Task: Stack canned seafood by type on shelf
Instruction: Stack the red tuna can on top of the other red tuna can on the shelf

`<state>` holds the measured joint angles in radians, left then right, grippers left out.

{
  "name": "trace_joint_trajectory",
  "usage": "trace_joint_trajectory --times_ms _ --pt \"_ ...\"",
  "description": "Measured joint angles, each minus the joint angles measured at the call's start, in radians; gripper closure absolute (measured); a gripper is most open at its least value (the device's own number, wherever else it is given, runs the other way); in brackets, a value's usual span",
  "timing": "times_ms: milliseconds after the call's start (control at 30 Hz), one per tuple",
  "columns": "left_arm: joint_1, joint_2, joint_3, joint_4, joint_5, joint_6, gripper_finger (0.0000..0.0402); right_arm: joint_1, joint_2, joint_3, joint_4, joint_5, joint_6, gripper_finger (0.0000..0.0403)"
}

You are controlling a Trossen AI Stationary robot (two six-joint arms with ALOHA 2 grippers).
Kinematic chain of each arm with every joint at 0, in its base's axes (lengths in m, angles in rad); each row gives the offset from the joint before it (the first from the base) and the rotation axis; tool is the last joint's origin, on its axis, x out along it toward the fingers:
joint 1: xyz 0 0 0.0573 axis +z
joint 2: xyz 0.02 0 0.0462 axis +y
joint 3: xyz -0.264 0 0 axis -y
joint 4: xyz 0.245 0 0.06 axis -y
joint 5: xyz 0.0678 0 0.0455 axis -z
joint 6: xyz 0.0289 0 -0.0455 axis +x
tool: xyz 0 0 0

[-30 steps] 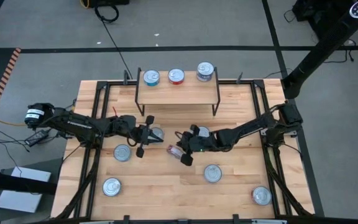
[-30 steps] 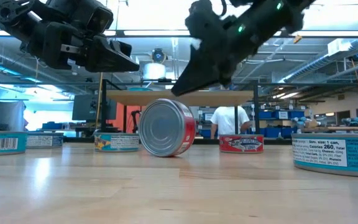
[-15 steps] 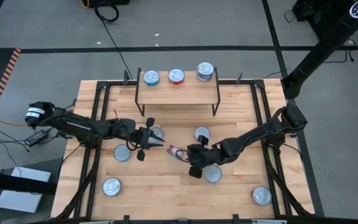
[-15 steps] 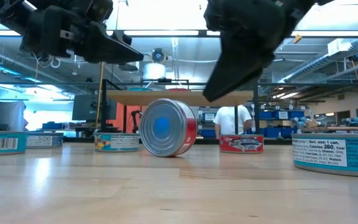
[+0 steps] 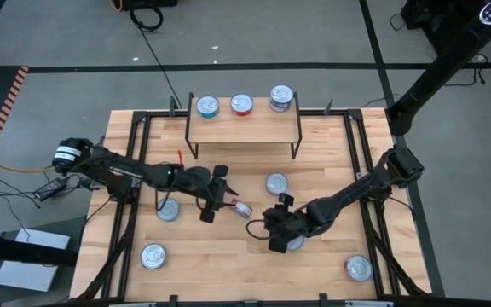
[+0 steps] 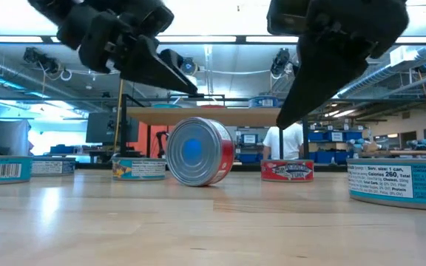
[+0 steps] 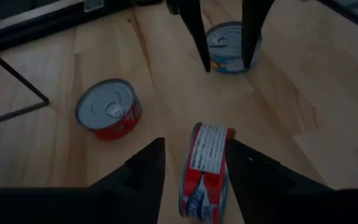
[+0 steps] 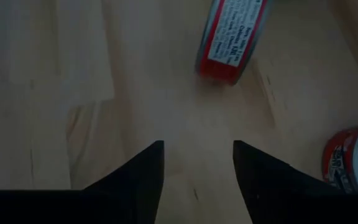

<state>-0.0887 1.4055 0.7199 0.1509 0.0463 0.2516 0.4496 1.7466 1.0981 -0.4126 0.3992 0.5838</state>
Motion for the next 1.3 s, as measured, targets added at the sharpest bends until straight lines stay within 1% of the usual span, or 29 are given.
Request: trace_joint_trajectory --times_ms 100,233,367,500,700,833,1033,1300 --pt "0.0 0.001 0.033 -0.056 0.002 0.003 0.0218 0.007 0.0 0.0 -0.007 0.0 0.0 0.0202" --pt "0.0 0.002 0.054 -0.12 0.036 -0.004 0.0201 0.013 0.0 0.0 -0.008 0.002 -0.001 0.0201" --pt "0.0 0.002 0.056 -0.12 0.077 -0.073 0.0179 0.013 0.0 0.0 -0.008 0.006 -0.002 0.0201" --pt "0.0 0.019 0.057 -0.119 0.069 -0.078 0.0153 0.013 0.0 0.0 -0.008 0.011 -0.009 0.0203" --pt "0.0 0.086 0.057 -0.071 0.044 -0.05 0.0125 0.011 0.0 0.0 -0.005 0.011 -0.01 0.0202" --pt "0.0 0.102 0.057 -0.047 0.016 -0.016 0.0121 0.011 0.0 0.0 -0.005 0.011 -0.011 0.0204" --pt "0.0 0.122 0.057 -0.049 0.017 -0.015 0.0121 0.011 0.0 0.0 0.0 0.011 -0.034 0.0204" --pt "-0.006 0.166 0.057 -0.028 0.006 0.029 0.0121 0.011 0.0 0.0 0.005 0.011 -0.037 0.0208"
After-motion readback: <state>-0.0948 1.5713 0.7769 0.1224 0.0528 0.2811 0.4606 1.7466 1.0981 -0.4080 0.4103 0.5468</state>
